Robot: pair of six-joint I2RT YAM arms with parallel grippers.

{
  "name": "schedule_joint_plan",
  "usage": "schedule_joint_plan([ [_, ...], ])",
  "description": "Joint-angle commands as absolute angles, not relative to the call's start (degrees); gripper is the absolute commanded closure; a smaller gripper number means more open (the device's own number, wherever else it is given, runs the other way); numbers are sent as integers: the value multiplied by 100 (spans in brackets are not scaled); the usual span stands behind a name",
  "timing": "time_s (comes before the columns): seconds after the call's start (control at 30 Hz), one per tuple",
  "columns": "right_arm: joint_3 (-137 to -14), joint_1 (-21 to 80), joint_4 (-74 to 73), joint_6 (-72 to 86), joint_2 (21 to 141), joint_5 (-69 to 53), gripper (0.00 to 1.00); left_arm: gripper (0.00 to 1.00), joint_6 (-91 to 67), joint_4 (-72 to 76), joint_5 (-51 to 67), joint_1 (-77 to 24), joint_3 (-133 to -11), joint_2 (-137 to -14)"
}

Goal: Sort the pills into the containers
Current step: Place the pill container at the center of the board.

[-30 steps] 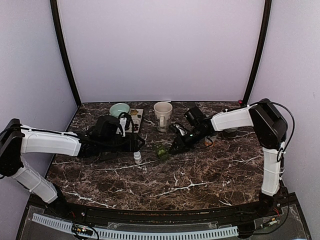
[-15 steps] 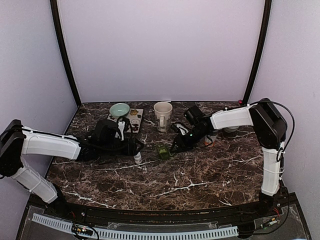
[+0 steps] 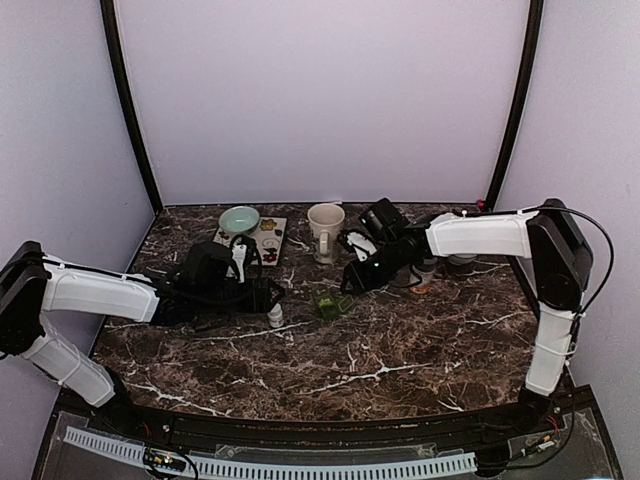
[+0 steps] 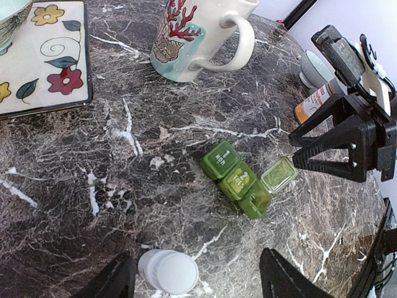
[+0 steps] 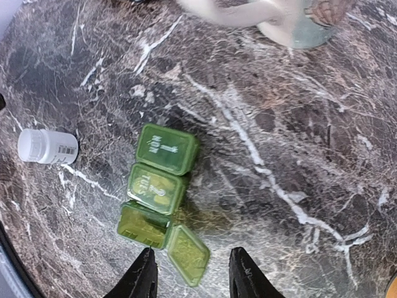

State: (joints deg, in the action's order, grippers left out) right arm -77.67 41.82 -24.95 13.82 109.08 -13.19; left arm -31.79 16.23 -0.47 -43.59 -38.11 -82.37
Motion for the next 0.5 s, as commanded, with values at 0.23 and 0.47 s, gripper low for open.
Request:
schedule_joint_plan([
  [0.23, -8006, 4907, -2418, 1414, 10888, -35, 76, 32, -2729, 1625, -23, -4292, -4166, -8392],
  [0.47, -8423, 5007, -2460, 1374, 11302, -12, 76, 33, -2743, 1790, 32, -4255, -4324, -8616],
])
